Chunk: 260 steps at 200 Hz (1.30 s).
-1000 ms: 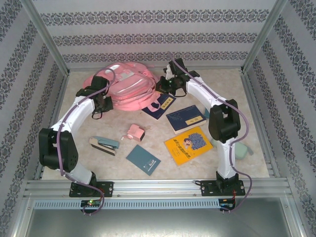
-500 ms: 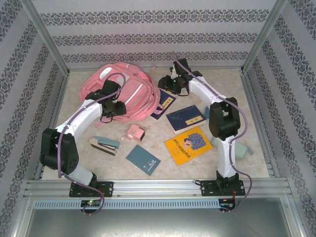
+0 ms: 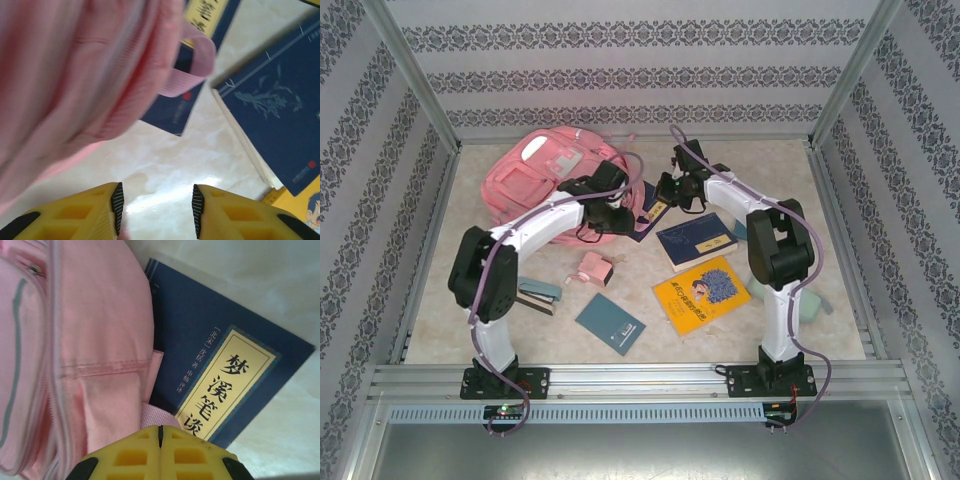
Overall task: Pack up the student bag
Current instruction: Move the book to the top-center of the table, then rotate the book at the top-center of the table.
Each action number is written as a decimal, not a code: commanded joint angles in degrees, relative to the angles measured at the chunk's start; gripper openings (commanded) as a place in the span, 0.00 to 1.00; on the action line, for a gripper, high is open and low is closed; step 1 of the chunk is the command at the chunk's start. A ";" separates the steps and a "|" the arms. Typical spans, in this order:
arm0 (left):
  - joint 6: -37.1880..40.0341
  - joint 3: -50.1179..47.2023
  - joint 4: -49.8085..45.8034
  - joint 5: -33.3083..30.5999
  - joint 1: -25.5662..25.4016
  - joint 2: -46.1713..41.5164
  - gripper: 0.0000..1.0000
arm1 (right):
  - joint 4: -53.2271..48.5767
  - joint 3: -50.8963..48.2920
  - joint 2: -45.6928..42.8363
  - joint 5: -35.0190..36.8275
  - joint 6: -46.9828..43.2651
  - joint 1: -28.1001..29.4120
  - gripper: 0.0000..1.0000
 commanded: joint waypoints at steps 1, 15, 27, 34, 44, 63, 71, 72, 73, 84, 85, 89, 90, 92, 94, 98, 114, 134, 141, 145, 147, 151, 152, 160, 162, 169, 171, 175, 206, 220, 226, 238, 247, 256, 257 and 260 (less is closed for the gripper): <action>0.43 2.33 1.35 3.68 -0.40 2.99 0.42 | 1.91 3.18 3.91 1.35 2.81 1.09 0.04; -1.29 2.73 2.18 4.54 -0.44 5.41 0.39 | 2.50 4.65 6.14 0.82 4.10 1.25 0.04; -3.14 4.58 0.43 1.93 -0.18 8.06 0.36 | 2.24 5.70 7.94 0.76 4.84 1.42 0.04; -4.03 5.95 -1.17 0.04 0.09 9.54 0.36 | 1.99 5.96 8.63 1.23 4.92 1.58 0.04; -5.35 7.57 -2.99 -2.55 0.84 11.13 0.35 | 1.88 5.50 9.04 2.40 4.72 1.66 0.04; -7.59 8.75 -4.56 -6.97 2.54 12.10 0.32 | 1.46 3.44 8.85 3.67 4.61 1.23 0.04; -8.09 8.84 -4.61 -8.40 3.26 12.20 0.32 | 1.63 2.04 8.38 3.85 4.54 0.75 0.05; -8.18 8.85 -4.67 -8.62 3.37 12.20 0.32 | 1.66 1.90 8.36 3.87 4.49 0.69 0.05; -8.22 8.85 -4.71 -8.82 3.47 12.20 0.32 | 1.68 1.74 8.31 3.87 4.47 0.61 0.05; -8.77 9.40 -5.45 -10.87 4.35 12.53 0.32 | 1.69 -0.12 7.71 3.89 3.82 -0.12 0.05; -8.78 9.48 -5.53 -11.00 4.40 12.59 0.32 | 1.69 -0.24 7.63 3.88 3.74 -0.19 0.05; -8.87 9.79 -5.86 -11.38 4.63 12.81 0.32 | 1.34 -0.84 7.41 3.96 3.34 -0.42 0.05; -8.88 9.89 -5.92 -11.43 4.80 12.86 0.32 | 1.25 -0.95 7.39 4.01 3.19 -0.47 0.05; -8.88 10.04 -6.13 -11.56 4.95 13.00 0.32 | 1.10 -1.10 7.27 4.14 3.08 -0.68 0.05; -8.95 10.32 -6.40 -11.74 5.07 13.15 0.32 | 1.00 -1.47 7.15 4.21 2.85 -0.82 0.05; -9.01 10.82 -7.03 -12.08 5.49 13.42 0.32 | 0.69 -2.00 6.88 4.43 2.36 -1.13 0.05; -9.04 11.67 -7.82 -13.20 6.40 13.62 0.32 | 0.12 -4.84 5.38 5.60 0.51 -2.52 0.05; -8.52 12.33 -7.03 -11.12 7.20 13.47 0.33 | 0.39 -8.13 3.87 5.17 -1.41 -4.75 0.05; -8.05 13.09 -7.01 -10.22 7.16 13.44 0.34 | 0.43 -8.65 3.68 4.52 -2.38 -5.55 0.04; -7.80 13.45 -6.75 -9.35 7.16 13.31 0.35 | 0.48 -8.76 3.54 3.87 -3.08 -5.87 0.05; -7.65 13.54 -6.54 -8.75 7.12 13.27 0.36 | 0.51 -8.74 3.58 3.44 -3.41 -6.01 0.05; -7.35 13.83 -6.00 -7.37 7.08 13.13 0.37 | 0.54 -8.59 3.56 2.69 -4.21 -6.36 0.05; -7.24 13.89 -5.81 -7.01 7.08 13.11 0.37 | 0.55 -8.52 3.57 2.45 -4.41 -6.38 0.05; -6.81 14.57 -4.94 -4.45 6.87 12.88 0.40 | -0.06 -7.78 3.36 1.14 -5.85 -6.86 0.07; -6.72 14.75 -4.81 -3.97 6.78 12.83 0.41 | -0.19 -7.64 3.18 0.94 -6.22 -6.91 0.07; -6.20 15.45 -4.24 -2.60 6.31 12.59 0.42 | -0.56 -7.03 2.51 0.33 -7.10 -7.10 0.09; -5.99 15.69 -4.04 -2.12 6.16 12.52 0.43 | -0.63 -6.86 2.29 0.20 -7.28 -7.11 0.10; -5.48 16.17 -3.67 -1.45 5.79 12.47 0.43 | -0.73 -6.60 1.55 -0.02 -7.48 -7.20 0.12; -2.80 21.42 -1.80 2.88 4.17 14.34 0.45 | -1.86 -6.18 -4.18 0.27 -5.50 -7.11 0.26; -1.99 25.22 -1.78 5.10 4.00 17.28 0.46 | -1.69 -7.42 -6.21 0.15 -4.00 -7.04 0.27; -1.55 27.49 -2.05 5.97 3.85 18.82 0.47 | -1.39 -8.26 -6.94 0.11 -3.39 -6.90 0.27; -0.83 31.71 -2.60 6.66 3.81 22.06 0.48 | -0.82 -9.93 -8.03 -0.08 -2.38 -6.53 0.27; -0.26 34.87 -3.04 7.56 3.83 24.76 0.48 | -0.72 -11.10 -8.63 -0.01 -1.85 -6.17 0.27; 0.20 38.51 -3.69 7.94 3.71 27.39 0.48 | -0.19 -12.49 -9.17 0.34 -1.32 -5.77 0.27; 0.23 38.89 -3.77 7.94 3.72 27.53 0.48 | -0.12 -12.62 -9.21 0.35 -1.25 -5.74 0.26; 0.36 39.99 -4.02 8.01 3.74 28.60 0.48 | 0.11 -13.12 -9.38 0.32 -0.98 -5.62 0.26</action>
